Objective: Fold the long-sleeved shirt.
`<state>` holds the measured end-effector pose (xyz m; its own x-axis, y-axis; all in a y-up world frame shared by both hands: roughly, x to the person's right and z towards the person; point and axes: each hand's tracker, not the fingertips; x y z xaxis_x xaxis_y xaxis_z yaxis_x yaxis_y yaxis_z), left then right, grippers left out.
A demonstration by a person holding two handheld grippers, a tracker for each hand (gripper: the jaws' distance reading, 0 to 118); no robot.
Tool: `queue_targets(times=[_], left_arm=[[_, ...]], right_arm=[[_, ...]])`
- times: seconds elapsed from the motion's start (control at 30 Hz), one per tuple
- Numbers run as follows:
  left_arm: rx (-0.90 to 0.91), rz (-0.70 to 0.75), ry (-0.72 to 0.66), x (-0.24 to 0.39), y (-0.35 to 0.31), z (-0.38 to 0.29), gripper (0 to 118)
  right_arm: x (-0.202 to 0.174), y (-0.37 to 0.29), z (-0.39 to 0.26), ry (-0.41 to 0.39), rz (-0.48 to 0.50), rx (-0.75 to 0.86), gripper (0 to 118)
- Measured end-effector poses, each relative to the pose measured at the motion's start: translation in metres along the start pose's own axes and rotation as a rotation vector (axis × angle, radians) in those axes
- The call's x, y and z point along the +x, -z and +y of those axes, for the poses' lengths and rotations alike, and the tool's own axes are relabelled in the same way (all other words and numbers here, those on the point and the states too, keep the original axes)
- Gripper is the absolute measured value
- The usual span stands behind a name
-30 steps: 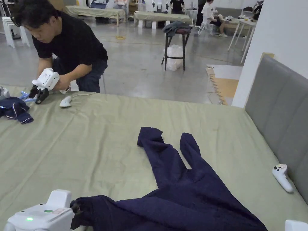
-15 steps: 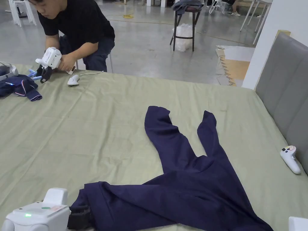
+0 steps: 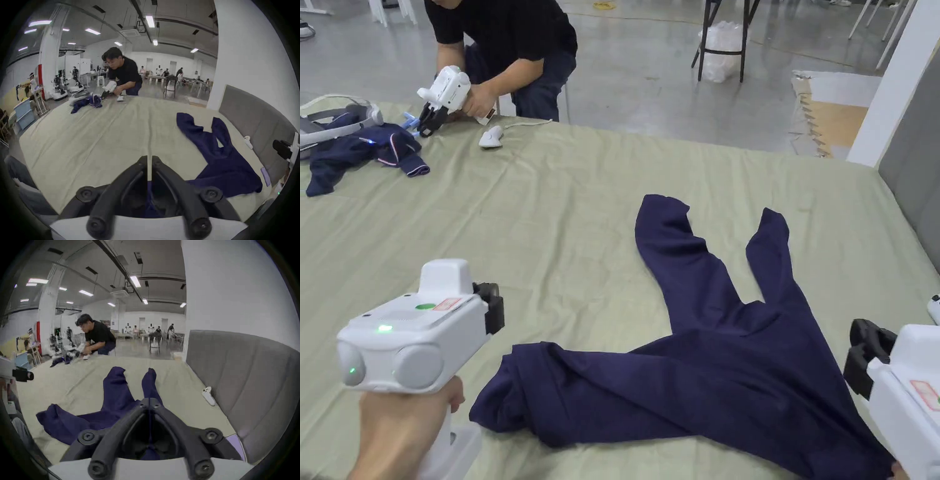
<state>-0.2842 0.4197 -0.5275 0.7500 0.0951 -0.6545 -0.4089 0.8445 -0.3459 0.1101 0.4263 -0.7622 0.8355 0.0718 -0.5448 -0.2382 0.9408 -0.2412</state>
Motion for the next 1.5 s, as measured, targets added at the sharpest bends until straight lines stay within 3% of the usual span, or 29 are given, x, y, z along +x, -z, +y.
queue_targets(times=[0.07, 0.13, 0.17, 0.23, 0.27, 0.33, 0.47, 0.53, 0.6, 0.67, 0.7, 0.73, 0.77, 0.8, 0.83, 0.87, 0.9, 1.03, 1.13, 1.17, 1.2, 1.27, 1.33, 1.37, 1.4, 1.43, 1.5], left_arm=[[-0.075, -0.084, -0.041, -0.006, 0.019, 0.001, 7], [-0.136, -0.089, -0.091, -0.009, 0.035, -0.002, 7], [-0.156, -0.067, -0.085, -0.022, 0.049, 0.002, 25], [-0.250, -0.051, -0.103, -0.028, 0.074, -0.004, 86], [-0.327, -0.052, -0.113, -0.030, 0.088, -0.009, 111], [-0.368, -0.070, -0.147, -0.026, 0.091, -0.015, 100], [-0.522, -0.023, -0.223, -0.034, 0.134, -0.039, 103], [-0.558, -0.016, -0.246, -0.036, 0.145, -0.048, 97], [-0.572, -0.016, -0.270, -0.035, 0.147, -0.055, 80], [-0.603, -0.068, -0.325, -0.038, 0.153, -0.064, 56], [-0.598, -0.059, -0.321, -0.039, 0.155, -0.066, 47], [-0.567, -0.018, -0.263, -0.037, 0.151, -0.071, 38], [-0.539, -0.016, -0.191, -0.036, 0.149, -0.073, 26], [-0.528, -0.040, -0.174, -0.035, 0.147, -0.074, 26], [-0.524, -0.075, -0.204, -0.035, 0.144, -0.073, 21], [-0.539, -0.117, -0.258, -0.036, 0.144, -0.075, 14], [-0.538, -0.079, -0.252, -0.037, 0.144, -0.077, 14], [-0.525, -0.086, -0.188, -0.033, 0.144, -0.078, 14], [-0.538, -0.097, -0.211, -0.032, 0.142, -0.076, 14], [-0.542, -0.103, -0.212, -0.034, 0.142, -0.076, 14], [-0.547, -0.109, -0.226, -0.035, 0.143, -0.077, 14], [-0.552, -0.115, -0.254, -0.039, 0.146, -0.075, 14], [-0.552, -0.121, -0.244, -0.038, 0.146, -0.076, 14], [-0.550, -0.121, -0.244, -0.033, 0.143, -0.072, 14], [-0.547, -0.122, -0.241, -0.031, 0.141, -0.073, 14], [-0.544, -0.122, -0.234, -0.030, 0.140, -0.074, 14], [-0.536, -0.121, -0.233, -0.034, 0.141, -0.074, 14]], right_arm=[[-0.006, 0.003, -0.003, 0.032, 0.098, -0.039, 0], [-0.013, 0.015, -0.013, -0.006, 0.087, -0.046, 0], [-0.015, 0.016, -0.015, -0.013, 0.091, -0.050, 0], [-0.015, 0.020, -0.018, 0.003, 0.124, -0.071, 0], [-0.017, 0.026, -0.024, 0.006, 0.131, -0.081, 0], [-0.018, 0.032, -0.029, 0.001, 0.131, -0.104, 0], [-0.022, 0.042, -0.037, 0.008, 0.141, -0.159, 0], [-0.023, 0.049, -0.044, 0.008, 0.147, -0.178, 0], [-0.023, 0.057, -0.048, 0.007, 0.148, -0.204, 0], [-0.029, 0.057, -0.042, 0.007, 0.157, -0.229, 0], [-0.029, 0.063, -0.043, 0.011, 0.163, -0.244, 6], [-0.029, 0.071, -0.043, 0.017, 0.174, -0.261, 26], [-0.029, 0.081, -0.042, 0.030, 0.192, -0.286, 77], [-0.029, 0.094, -0.040, 0.047, 0.215, -0.318, 77], [-0.029, 0.107, -0.036, 0.041, 0.231, -0.350, 89], [-0.030, 0.120, -0.033, 0.044, 0.244, -0.371, 110], [-0.031, 0.130, -0.026, 0.039, 0.237, -0.340, 118], [-0.039, 0.185, 0.000, -0.112, 0.257, -0.410, 118], [-0.037, 0.268, 0.001, -0.091, 0.304, -0.475, 117], [-0.038, 0.286, 0.002, -0.111, 0.372, -0.512, 111], [-0.036, 0.299, 0.003, -0.125, 0.399, -0.546, 104], [-0.036, 0.324, -0.003, -0.137, 0.356, -0.616, 85], [-0.033, 0.343, -0.020, -0.150, 0.293, -0.708, 77], [-0.034, 0.346, -0.027, -0.165, 0.310, -0.756, 63], [-0.036, 0.344, -0.032, -0.179, 0.330, -0.742, 64], [-0.037, 0.333, -0.026, -0.192, 0.331, -0.651, 56], [-0.040, 0.322, -0.025, -0.180, 0.381, -0.652, 8]])
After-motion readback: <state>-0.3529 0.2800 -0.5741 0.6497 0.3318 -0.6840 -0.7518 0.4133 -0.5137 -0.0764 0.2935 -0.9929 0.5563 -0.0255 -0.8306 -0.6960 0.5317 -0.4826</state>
